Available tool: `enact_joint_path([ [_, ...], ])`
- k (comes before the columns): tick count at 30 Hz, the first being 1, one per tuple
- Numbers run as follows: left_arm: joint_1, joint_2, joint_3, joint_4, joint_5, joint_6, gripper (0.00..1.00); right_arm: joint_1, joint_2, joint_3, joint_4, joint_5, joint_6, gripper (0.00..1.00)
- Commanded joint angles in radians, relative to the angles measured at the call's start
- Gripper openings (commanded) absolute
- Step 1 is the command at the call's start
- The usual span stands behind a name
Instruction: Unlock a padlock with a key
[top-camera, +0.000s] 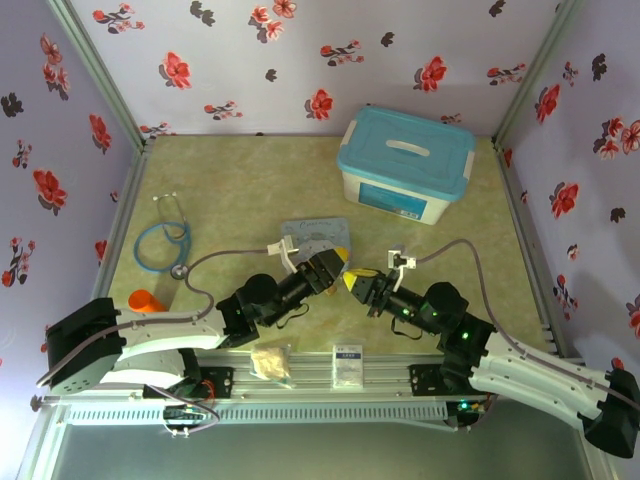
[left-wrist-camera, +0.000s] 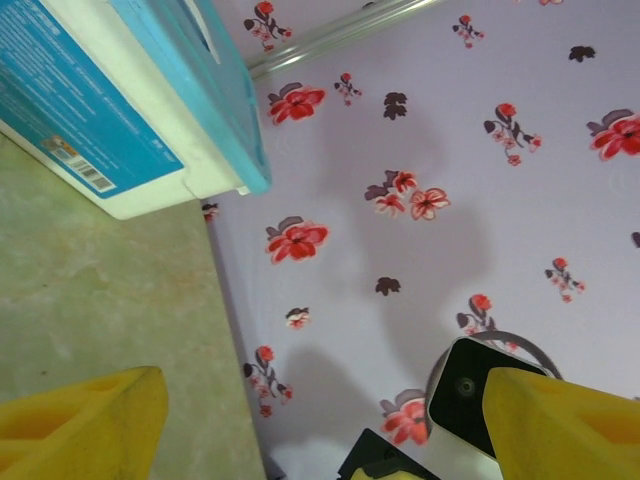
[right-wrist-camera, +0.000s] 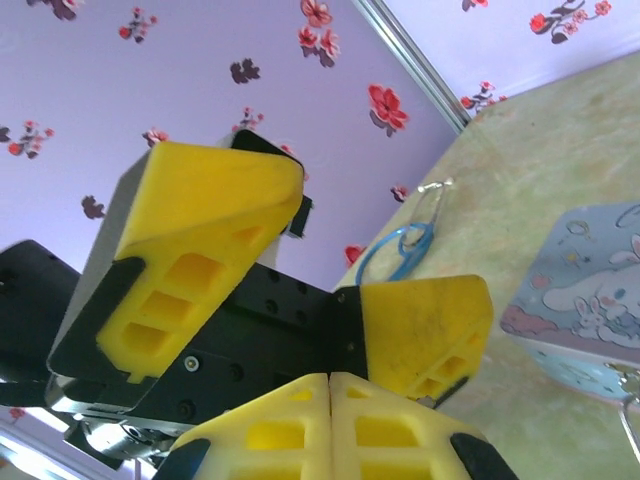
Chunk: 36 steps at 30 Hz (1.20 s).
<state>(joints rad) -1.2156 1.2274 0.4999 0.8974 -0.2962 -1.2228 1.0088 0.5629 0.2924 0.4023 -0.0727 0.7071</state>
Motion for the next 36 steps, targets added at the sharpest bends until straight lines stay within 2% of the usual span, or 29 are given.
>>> enact_joint_path([
  [1, -0.004, 0.005, -0.015, 0.033, 0.013, -0.034, 0.83, 0.001, 0.005, -0.011, 0.061, 0.005, 0.017, 0.00],
  [5, -0.005, 0.024, -0.026, 0.052, 0.014, -0.067, 0.81, 0.001, 0.033, -0.012, 0.106, 0.008, 0.037, 0.00],
  [9, -0.004, 0.076, -0.045, 0.161, 0.013, -0.102, 0.82, 0.002, 0.061, 0.004, 0.097, 0.100, 0.057, 0.00],
  [11, -0.006, 0.095, -0.048, 0.185, 0.008, -0.118, 0.86, 0.001, 0.076, 0.025, 0.053, 0.175, 0.056, 0.00],
  [13, -0.015, 0.114, -0.053, 0.232, -0.005, -0.113, 0.96, 0.001, 0.098, 0.036, 0.045, 0.229, 0.051, 0.00],
  [15, -0.028, 0.129, -0.055, 0.273, -0.031, -0.100, 1.00, 0.001, 0.132, 0.054, 0.053, 0.234, 0.042, 0.00],
  [25, -0.062, 0.192, -0.044, 0.388, -0.107, -0.142, 1.00, 0.005, 0.294, 0.044, 0.306, 0.183, 0.097, 0.00],
  [29, -0.062, 0.155, -0.072, 0.387, -0.144, -0.126, 0.99, 0.009, 0.271, 0.016, 0.281, 0.206, 0.101, 0.00],
  [36, -0.055, 0.089, -0.116, 0.381, -0.184, -0.094, 0.88, 0.010, 0.184, -0.008, 0.162, 0.238, 0.098, 0.00],
])
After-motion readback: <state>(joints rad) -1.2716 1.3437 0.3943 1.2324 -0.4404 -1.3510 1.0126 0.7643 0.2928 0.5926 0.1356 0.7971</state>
